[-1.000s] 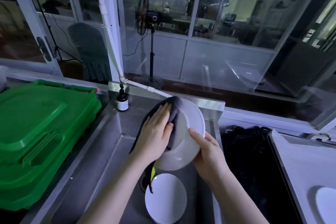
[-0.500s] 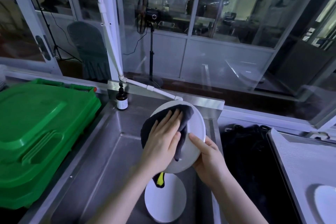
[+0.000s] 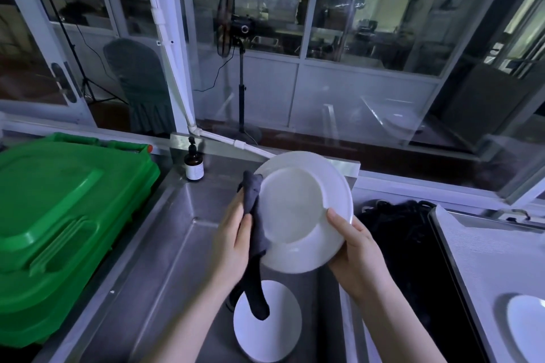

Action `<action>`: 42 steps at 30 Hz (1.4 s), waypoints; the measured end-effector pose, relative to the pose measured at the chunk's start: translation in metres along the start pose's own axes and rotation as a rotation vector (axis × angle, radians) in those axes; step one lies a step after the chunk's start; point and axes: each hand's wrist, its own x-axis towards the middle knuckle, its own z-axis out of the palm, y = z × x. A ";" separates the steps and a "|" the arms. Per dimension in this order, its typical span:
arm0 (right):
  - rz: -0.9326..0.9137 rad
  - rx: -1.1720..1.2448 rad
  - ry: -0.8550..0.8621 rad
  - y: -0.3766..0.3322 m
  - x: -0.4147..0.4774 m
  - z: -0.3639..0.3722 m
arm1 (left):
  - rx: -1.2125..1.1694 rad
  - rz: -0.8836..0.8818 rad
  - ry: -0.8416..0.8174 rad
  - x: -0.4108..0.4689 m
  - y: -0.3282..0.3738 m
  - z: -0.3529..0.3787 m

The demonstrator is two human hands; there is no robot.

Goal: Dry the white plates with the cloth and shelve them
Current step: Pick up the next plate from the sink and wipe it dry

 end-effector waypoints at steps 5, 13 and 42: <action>-0.014 0.095 -0.004 -0.003 0.007 0.007 | 0.066 0.257 -0.035 -0.032 0.020 0.021; 0.056 0.012 -0.027 0.017 0.001 0.013 | 0.352 0.336 -0.195 0.018 0.041 0.024; -0.798 -1.740 -0.422 0.007 0.002 -0.001 | -0.566 -0.807 -0.348 0.057 -0.012 -0.047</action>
